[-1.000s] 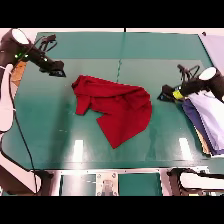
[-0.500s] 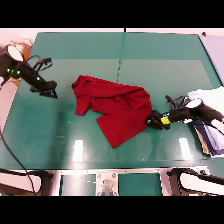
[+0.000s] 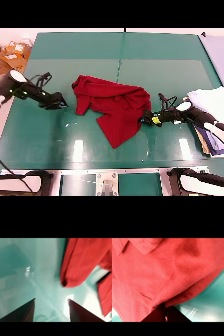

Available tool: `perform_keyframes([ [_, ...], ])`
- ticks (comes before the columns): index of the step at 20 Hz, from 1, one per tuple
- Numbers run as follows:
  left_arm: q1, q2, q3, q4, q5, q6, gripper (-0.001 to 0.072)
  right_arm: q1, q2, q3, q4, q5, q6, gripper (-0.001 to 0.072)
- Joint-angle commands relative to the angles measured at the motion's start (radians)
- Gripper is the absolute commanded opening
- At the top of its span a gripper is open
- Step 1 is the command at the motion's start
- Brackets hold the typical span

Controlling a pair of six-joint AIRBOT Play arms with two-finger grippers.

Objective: Fold the shirts.

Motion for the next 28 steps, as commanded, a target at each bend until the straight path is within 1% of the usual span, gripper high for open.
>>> perform_keyframes([
  [1,-0.053,-0.014,-0.103,-0.081,0.158,0.011,0.047,0.006,-0.002,0.001,-0.005,-0.016,-0.008,0.0013],
  [5,-0.148,-0.086,-0.121,-0.173,0.236,0.094,0.047,0.006,-0.002,0.001,0.006,-0.013,-0.007,0.0013],
  [9,-0.156,-0.099,-0.12,-0.191,0.227,0.101,0.0467,0.003,-0.002,0.001,0.006,0.004,-0.008,0.0013],
  [10,-0.156,-0.099,-0.12,-0.187,0.227,0.102,0.0377,0.002,-0.002,0.001,0.006,0.004,-0.007,0.0012],
  [11,-0.156,-0.099,-0.12,-0.189,0.227,0.11,0.0128,0.002,-0.002,0.001,0.006,0.004,-0.007,0.0013],
  [12,-0.156,-0.099,-0.119,-0.192,0.226,0.123,0.0057,0.002,-0.002,0.001,0.006,0.005,-0.007,0.0013],
  [13,-0.156,-0.099,-0.117,-0.194,0.227,0.127,0.0055,0.002,-0.002,0.001,0.006,0.005,-0.007,0.0012],
  [14,-0.156,-0.099,-0.113,-0.192,0.226,0.128,0.0025,0.002,-0.002,0.001,0.006,0.01,-0.008,0.0012],
  [16,-0.156,-0.095,-0.083,-0.167,0.206,0.126,0.0024,-0.002,-0.001,0.01,0.003,0.034,-0.008,0.0012],
  [18,-0.156,-0.06,-0.028,-0.097,0.173,0.108,0.0024,-0.032,-0.001,0.05,-0.006,0.093,-0.008,0.0012],
  [20,-0.156,-0.007,0.057,0.006,0.118,0.063,0.0025,-0.092,0.001,0.138,-0.006,0.184,-0.008,0.0012],
  [22,-0.156,0.06,0.164,0.076,0.061,0.037,0.0025,-0.157,0.028,0.27,-0.004,0.295,-0.006,0.0012],
  [24,-0.156,0.139,0.296,0.081,0.034,0.036,0.0024,-0.216,0.087,0.436,0.003,0.399,0.002,0.0012],
  [26,-0.156,0.22,0.457,0.081,0.027,0.018,0.0025,-0.275,0.164,0.629,0.003,0.466,0.033,0.0011],
  [28,-0.156,0.291,0.64,0.092,0.02,0.013,0.0024,-0.332,0.237,0.835,0.007,0.502,0.065,0.0011],
])
